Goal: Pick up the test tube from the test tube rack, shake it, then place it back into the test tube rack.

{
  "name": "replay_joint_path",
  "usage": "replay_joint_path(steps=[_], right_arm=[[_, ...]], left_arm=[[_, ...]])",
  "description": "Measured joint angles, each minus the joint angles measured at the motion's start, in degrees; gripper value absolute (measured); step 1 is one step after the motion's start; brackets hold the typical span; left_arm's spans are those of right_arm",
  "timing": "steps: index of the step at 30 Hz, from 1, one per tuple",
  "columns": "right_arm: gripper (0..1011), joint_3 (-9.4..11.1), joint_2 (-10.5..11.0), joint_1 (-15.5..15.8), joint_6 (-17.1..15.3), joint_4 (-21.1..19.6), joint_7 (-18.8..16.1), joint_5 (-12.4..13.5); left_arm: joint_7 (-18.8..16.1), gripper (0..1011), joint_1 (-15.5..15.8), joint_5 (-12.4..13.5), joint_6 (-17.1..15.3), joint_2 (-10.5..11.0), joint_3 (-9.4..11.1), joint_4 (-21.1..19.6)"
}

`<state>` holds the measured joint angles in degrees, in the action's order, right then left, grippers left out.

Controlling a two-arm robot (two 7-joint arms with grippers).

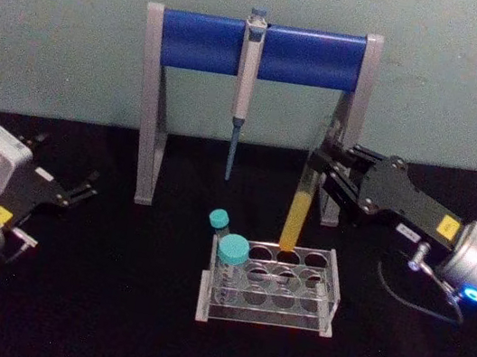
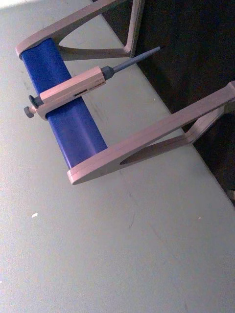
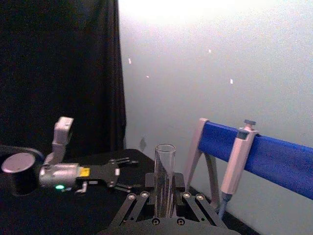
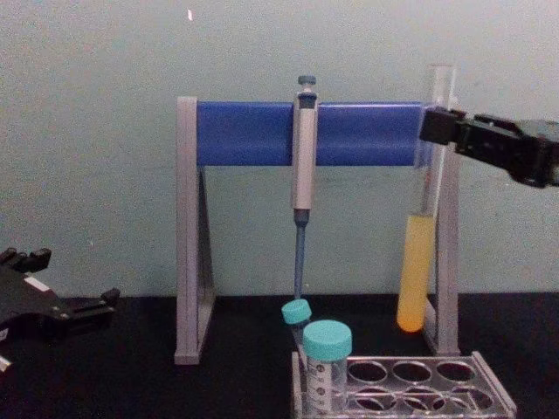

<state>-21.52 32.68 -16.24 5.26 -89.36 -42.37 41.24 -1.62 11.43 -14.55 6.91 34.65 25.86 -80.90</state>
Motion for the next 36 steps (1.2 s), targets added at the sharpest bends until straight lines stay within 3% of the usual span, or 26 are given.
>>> replay_joint_path(steps=[8, 13, 17, 25, 36], right_arm=[[228, 1.68, 4.53, 3.69, 0.52, -4.43, 0.56, 1.36], [228, 3.48, 6.83, 6.05, 0.4, -6.14, 4.14, 0.69], [228, 4.54, 7.36, 6.66, -0.4, -6.41, 7.69, -0.97], [228, 4.33, 5.13, 3.84, -2.11, -4.17, 11.4, -5.22], [228, 1.22, 0.58, -1.82, -2.71, 1.12, 8.26, -6.26]], left_arm=[[0.0, 1001, 0.0, 0.0, 0.0, 0.0, 0.0, 0.0], [0.0, 1001, 0.0, 0.0, 0.0, 0.0, 0.0, 0.0], [0.0, 1001, 0.0, 0.0, 0.0, 0.0, 0.0, 0.0], [0.0, 1001, 0.0, 0.0, 0.0, 0.0, 0.0, 0.0], [0.0, 1001, 0.0, 0.0, 0.0, 0.0, 0.0, 0.0]])
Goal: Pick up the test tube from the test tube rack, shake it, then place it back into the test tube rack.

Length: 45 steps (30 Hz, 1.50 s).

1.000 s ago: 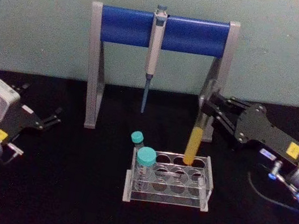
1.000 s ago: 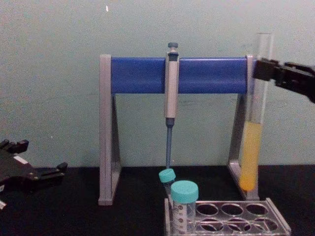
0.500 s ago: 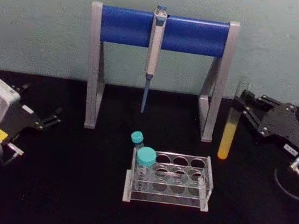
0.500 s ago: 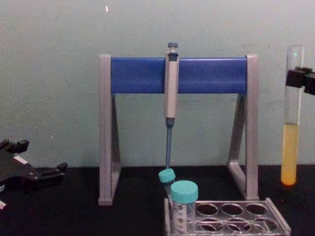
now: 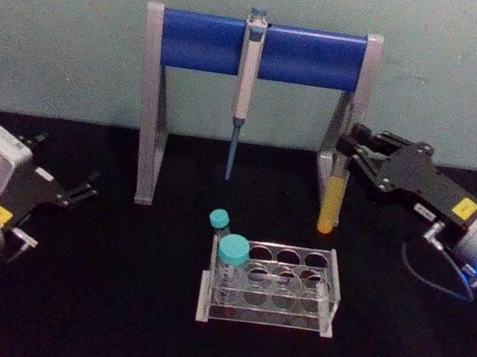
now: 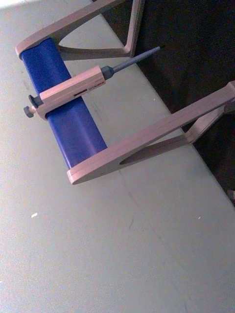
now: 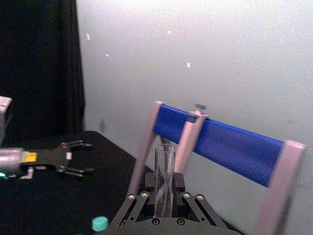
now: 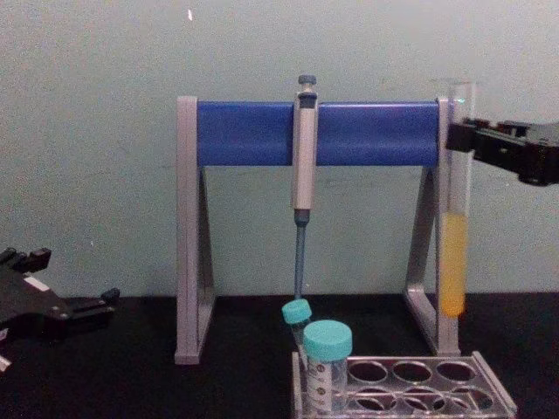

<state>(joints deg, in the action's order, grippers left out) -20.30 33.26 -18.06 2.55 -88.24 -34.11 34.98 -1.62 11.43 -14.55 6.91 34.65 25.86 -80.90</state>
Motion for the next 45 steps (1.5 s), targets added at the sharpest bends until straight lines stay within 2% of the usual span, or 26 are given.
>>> replay_joint_path(steps=[5, 9, 16, 21, 27, 29, 33, 37, 45], right_arm=[[228, -1.47, -1.15, -1.21, 0.01, 0.94, -2.79, 1.55], [228, -2.03, -1.23, -1.25, 0.02, 0.91, -4.36, 2.82], [228, -1.89, 0.97, 0.81, 0.37, -1.75, -6.0, 5.68], [228, -0.57, 3.85, 3.43, 0.53, -4.74, -4.92, 6.31], [228, 0.93, 5.64, 5.23, 0.39, -6.28, -2.27, 6.09], [228, 1.45, 5.93, 5.56, 0.18, -6.45, -0.47, 5.15], [228, 1.83, 5.5, 5.36, -0.2, -6.23, 1.96, 3.3], [228, 1.53, 3.74, 4.18, -0.34, -4.95, 2.9, 1.97], [228, -0.22, 0.97, 2.28, -0.35, -2.85, 0.25, 2.45]], left_arm=[[0.0, 1001, 0.0, 0.0, 0.0, 0.0, 0.0, 0.0], [0.0, 1001, 0.0, 0.0, 0.0, 0.0, 0.0, 0.0], [0.0, 1001, 0.0, 0.0, 0.0, 0.0, 0.0, 0.0], [0.0, 1001, 0.0, 0.0, 0.0, 0.0, 0.0, 0.0], [0.0, 1001, 0.0, 0.0, 0.0, 0.0, 0.0, 0.0], [0.0, 1001, 0.0, 0.0, 0.0, 0.0, 0.0, 0.0], [0.0, 1001, 0.0, 0.0, 0.0, 0.0, 0.0, 0.0], [0.0, 1001, 0.0, 0.0, 0.0, 0.0, 0.0, 0.0], [0.0, 1001, 0.0, 0.0, 0.0, 0.0, 0.0, 0.0]])
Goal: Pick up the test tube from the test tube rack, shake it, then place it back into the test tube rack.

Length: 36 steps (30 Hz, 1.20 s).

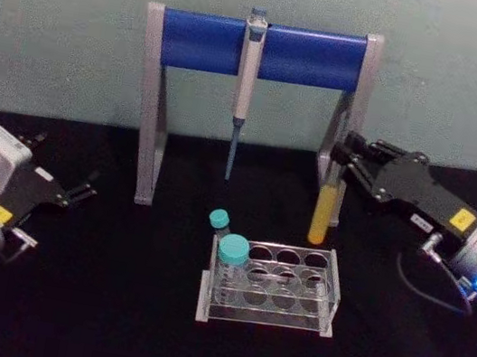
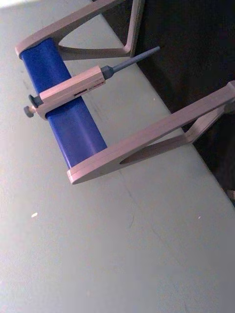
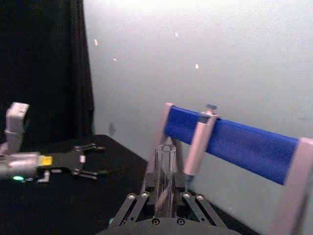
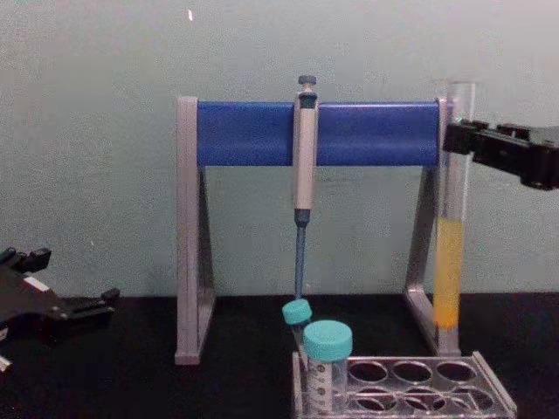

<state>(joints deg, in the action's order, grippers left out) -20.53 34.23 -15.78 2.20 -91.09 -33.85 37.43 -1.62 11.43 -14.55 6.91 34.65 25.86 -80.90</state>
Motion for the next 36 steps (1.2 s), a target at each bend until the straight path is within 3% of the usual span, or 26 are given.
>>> replay_joint_path(steps=[11, 36], right_arm=[[228, -1.21, -0.36, -0.36, 0.15, 0.9, -3.1, 2.4], [228, -4.28, -2.29, -3.33, 0.61, 6.99, -4.18, 1.38]], left_arm=[[0.0, 1001, 0.0, 0.0, 0.0, 0.0, 0.0, 0.0], [0.0, 1001, 0.0, 0.0, 0.0, 0.0, 0.0, 0.0]])
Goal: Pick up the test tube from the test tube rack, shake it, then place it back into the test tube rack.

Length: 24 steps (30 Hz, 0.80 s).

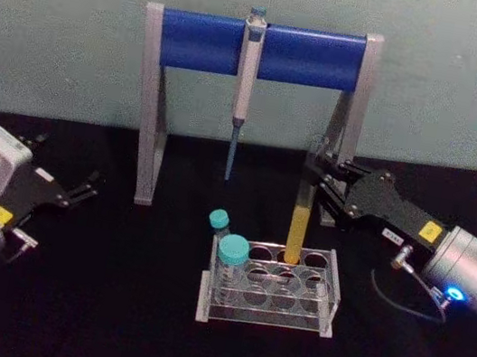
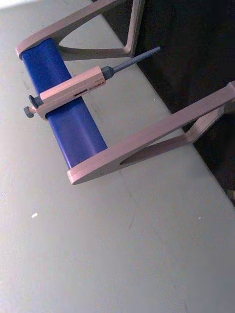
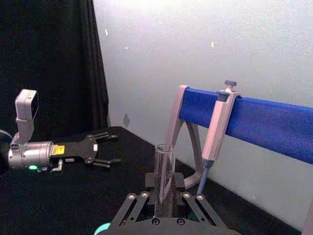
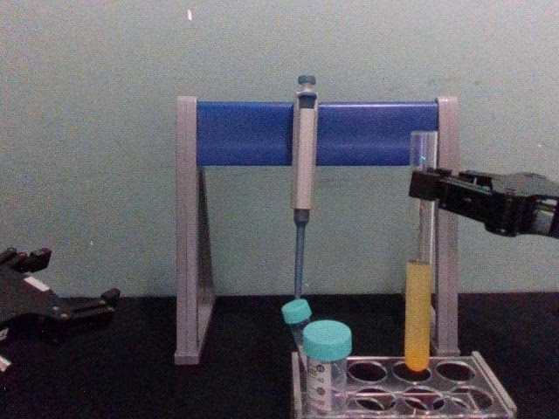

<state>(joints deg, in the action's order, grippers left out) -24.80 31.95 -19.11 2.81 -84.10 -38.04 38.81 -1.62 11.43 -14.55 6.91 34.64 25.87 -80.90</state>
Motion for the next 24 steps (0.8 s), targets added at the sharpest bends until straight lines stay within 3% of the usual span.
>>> replay_joint_path(steps=[24], right_arm=[[228, -1.62, -1.4, -1.59, -0.48, 3.37, 0.33, -2.66]], left_arm=[[0.0, 1001, 0.0, 0.0, 0.0, 0.0, 0.0, 0.0]])
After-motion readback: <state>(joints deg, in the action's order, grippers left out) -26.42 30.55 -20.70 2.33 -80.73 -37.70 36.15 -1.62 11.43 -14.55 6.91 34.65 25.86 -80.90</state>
